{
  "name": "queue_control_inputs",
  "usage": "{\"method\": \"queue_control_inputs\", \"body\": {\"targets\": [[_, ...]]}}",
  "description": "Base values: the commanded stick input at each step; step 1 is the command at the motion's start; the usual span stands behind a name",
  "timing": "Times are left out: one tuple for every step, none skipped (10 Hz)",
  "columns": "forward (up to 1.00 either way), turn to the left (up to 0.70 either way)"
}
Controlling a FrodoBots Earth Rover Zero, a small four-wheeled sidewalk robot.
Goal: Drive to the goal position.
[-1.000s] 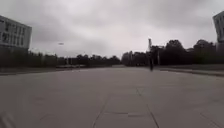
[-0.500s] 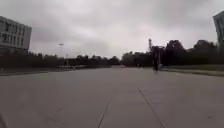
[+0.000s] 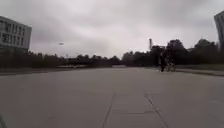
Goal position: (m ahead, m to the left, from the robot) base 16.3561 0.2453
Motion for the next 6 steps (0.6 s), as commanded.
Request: {"method": "queue_control_inputs", "body": {"targets": [[0.7, 0.0], [0.7, 0.0], [0.7, 0.0], [0.7, 0.0], [0.7, 0.0], [0.7, 0.0]]}}
